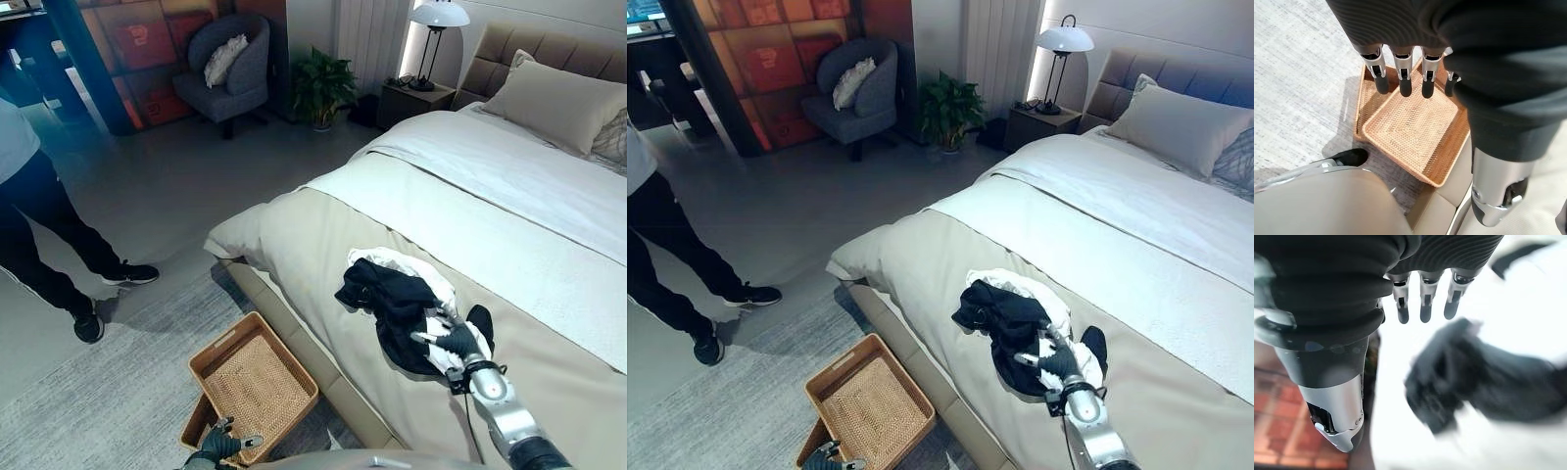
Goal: Pick up clothes into the bucket
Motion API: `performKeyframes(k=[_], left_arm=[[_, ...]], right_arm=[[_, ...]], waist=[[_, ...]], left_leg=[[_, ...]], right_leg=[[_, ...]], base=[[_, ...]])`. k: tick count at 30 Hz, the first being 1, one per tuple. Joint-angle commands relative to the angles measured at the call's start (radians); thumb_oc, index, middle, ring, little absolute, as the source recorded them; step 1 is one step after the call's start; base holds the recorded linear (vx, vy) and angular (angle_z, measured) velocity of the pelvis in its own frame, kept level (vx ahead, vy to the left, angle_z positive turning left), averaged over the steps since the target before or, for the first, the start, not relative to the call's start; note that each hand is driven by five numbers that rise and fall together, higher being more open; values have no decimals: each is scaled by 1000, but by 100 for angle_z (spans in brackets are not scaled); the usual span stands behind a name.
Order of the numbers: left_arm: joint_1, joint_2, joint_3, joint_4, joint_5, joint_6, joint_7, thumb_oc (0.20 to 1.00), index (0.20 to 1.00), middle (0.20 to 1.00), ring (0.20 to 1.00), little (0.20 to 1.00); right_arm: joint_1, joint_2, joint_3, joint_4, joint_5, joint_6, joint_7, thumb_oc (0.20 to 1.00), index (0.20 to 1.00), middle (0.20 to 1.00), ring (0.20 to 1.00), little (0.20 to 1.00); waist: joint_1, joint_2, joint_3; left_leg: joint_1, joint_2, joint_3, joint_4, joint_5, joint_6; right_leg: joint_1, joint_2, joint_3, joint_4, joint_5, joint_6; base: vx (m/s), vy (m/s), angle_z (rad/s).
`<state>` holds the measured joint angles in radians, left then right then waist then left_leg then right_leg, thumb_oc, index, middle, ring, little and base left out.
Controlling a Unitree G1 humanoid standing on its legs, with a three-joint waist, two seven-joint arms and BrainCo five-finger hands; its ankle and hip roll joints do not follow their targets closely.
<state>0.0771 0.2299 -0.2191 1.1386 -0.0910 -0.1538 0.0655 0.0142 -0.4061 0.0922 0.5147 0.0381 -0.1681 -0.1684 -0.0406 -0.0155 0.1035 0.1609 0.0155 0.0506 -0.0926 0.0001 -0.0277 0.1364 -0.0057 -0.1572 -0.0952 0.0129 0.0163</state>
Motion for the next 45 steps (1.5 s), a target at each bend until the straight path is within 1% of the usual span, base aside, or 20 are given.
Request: performKeyframes(k=[1, 3, 7, 8, 9, 12, 15, 16, 17, 18, 21, 25, 29, 30, 34, 38, 41, 45], left_arm=[[-75, -16, -43, 9, 25, -47, 43, 1000, 1000, 1000, 1000, 1000], [-81, -10, -49, -1, 29, -48, 60, 1000, 1000, 1000, 1000, 1000], [-91, -6, -66, -29, 13, -47, 96, 1000, 1000, 1000, 1000, 1000], [-92, -7, -66, -29, 13, -46, 96, 1000, 1000, 1000, 1000, 1000], [-101, -7, -78, -38, -7, -51, 108, 1000, 1000, 1000, 1000, 1000], [-121, -10, -95, -53, -43, -58, 130, 1000, 1000, 1000, 1000, 1000], [-137, -9, -117, -84, -80, -68, 148, 1000, 1000, 1000, 1000, 1000], [-137, -9, -116, -84, -80, -68, 148, 1000, 1000, 1000, 1000, 1000], [-139, -9, -123, -86, -91, -70, 152, 1000, 1000, 1000, 1000, 1000], [-149, -11, -135, -97, -110, -75, 158, 1000, 1000, 1000, 1000, 1000], [-165, -14, -158, -113, -134, -83, 170, 1000, 1000, 1000, 1000, 1000], [-199, -21, -189, -125, -165, -92, 179, 1000, 1000, 1000, 1000, 1000], [-223, -29, -211, -137, -182, -97, 187, 1000, 1000, 1000, 1000, 1000], [-241, -29, -219, -142, -185, -98, 193, 1000, 1000, 1000, 1000, 1000], [-261, -30, -231, -151, -192, -105, 206, 1000, 1000, 1000, 1000, 1000], [-279, -24, -233, -169, -207, -117, 215, 1000, 1000, 1000, 1000, 1000], [-286, -21, -236, -181, -215, -121, 217, 1000, 1000, 1000, 1000, 1000], [-301, -21, -241, -188, -236, -121, 219, 1000, 1000, 1000, 1000, 1000]], right_arm=[[-121, -40, -72, -22, -103, -57, -194, 1000, 1000, 1000, 1000, 1000], [-150, -53, -98, 4, -152, -39, -272, 1000, 1000, 1000, 1000, 1000], [-221, -60, -135, 75, -138, -20, -387, 1000, 1000, 1000, 1000, 1000], [-223, -61, -135, 77, -137, -20, -388, 1000, 1000, 1000, 1000, 1000], [-270, -80, -135, 113, -135, -9, -424, 1000, 1000, 1000, 1000, 1000], [-354, -129, -114, 187, -115, 4, -459, 1000, 1000, 1000, 1000, 1000], [-445, -176, -65, 260, -103, 12, -473, 1000, 1000, 1000, 1000, 1000], [-445, -176, -65, 260, -103, 12, -473, 1000, 1000, 1000, 1000, 1000], [-468, -187, -50, 290, -103, 18, -473, 1000, 1000, 1000, 1000, 1000], [-531, -208, -6, 332, -106, 22, -480, 1000, 1000, 1000, 1000, 1000], [-628, -242, 61, 416, -118, 37, -477, 1000, 1000, 1000, 1000, 1000], [-759, -263, 157, 506, -130, 54, -466, 1000, 1000, 1000, 1000, 1000], [-836, -261, 217, 562, -141, 63, -465, 1000, 1000, 1000, 1000, 1000], [-869, -256, 252, 561, -171, 75, -471, 1000, 1000, 1000, 1000, 1000], [-907, -248, 318, 557, -250, 102, -488, 1000, 1000, 1000, 1000, 1000], [-944, -245, 387, 543, -365, 139, -504, 1000, 1000, 1000, 1000, 1000], [-958, -244, 401, 547, -385, 149, -499, 1000, 1000, 1000, 1000, 1000], [-1016, -220, 431, 611, -369, 163, -470, 1000, 1000, 1000, 1000, 1000]], waist=[[-5, -17, 39], [-1, -11, 54], [5, 3, 97], [5, 3, 97], [8, 12, 127], [15, 26, 166], [25, 42, 210], [25, 42, 209], [30, 44, 221], [36, 48, 243], [45, 47, 277], [50, 41, 315], [49, 38, 342], [50, 34, 356], [48, 33, 376], [47, 34, 391], [49, 35, 397], [56, 36, 407]], left_leg=[[-10, 35, 25, 5, -16, -44], [-25, 34, 20, 5, -11, -44], [-73, 28, 8, 14, 3, -41], [-75, 28, 7, 14, 3, -41], [-107, 23, 2, 26, 10, -39], [-178, 17, -9, 67, 9, -33], [-250, 10, -18, 108, 8, -26], [-251, 10, -17, 109, 8, -26], [-266, 9, -21, 118, 8, -24], [-307, 8, -27, 145, 5, -20], [-357, 3, -34, 174, 5, -18], [-413, 3, -40, 207, 6, -21], [-446, 3, -46, 216, 9, -23], [-458, 4, -48, 215, 14, -24], [-469, 1, -54, 206, 23, -25], [-482, -2, -58, 195, 31, -26], [-487, -5, -61, 191, 34, -26], [-504, -12, -67, 194, 37, -27]], right_leg=[[11, -96, -14, 8, -13, 132], [-2, -98, -17, 8, -10, 132], [-42, -104, -19, 12, 1, 132], [-43, -105, -19, 12, 2, 132], [-76, -109, -19, 25, 7, 131], [-154, -119, -12, 84, -1, 126], [-236, -129, -1, 149, -12, 118], [-238, -129, -1, 150, -13, 118], [-254, -130, 2, 162, -14, 116], [-300, -131, 9, 194, -22, 113], [-347, -132, 14, 226, -29, 111], [-403, -134, 16, 263, -33, 107], [-441, -134, 18, 286, -33, 106], [-454, -134, 17, 288, -31, 106], [-469, -136, 11, 291, -28, 106], [-483, -140, 6, 289, -22, 109], [-486, -142, 3, 288, -20, 110], [-498, -149, -1, 291, -15, 111]], base=[[-41, 7, 1], [-46, 6, 1], [-68, 6, 4], [-99, 14, 10], [-105, 18, 9], [-109, 19, 4], [-91, 28, 3], [-42, 12, -1], [0, 0, 0], [0, 0, 0], [0, 0, 0], [-8, -4, 0], [0, 0, 0], [0, 0, 0], [-2, 3, 1], [-8, 7, 5], [-4, 4, 12], [3, 9, 4]])
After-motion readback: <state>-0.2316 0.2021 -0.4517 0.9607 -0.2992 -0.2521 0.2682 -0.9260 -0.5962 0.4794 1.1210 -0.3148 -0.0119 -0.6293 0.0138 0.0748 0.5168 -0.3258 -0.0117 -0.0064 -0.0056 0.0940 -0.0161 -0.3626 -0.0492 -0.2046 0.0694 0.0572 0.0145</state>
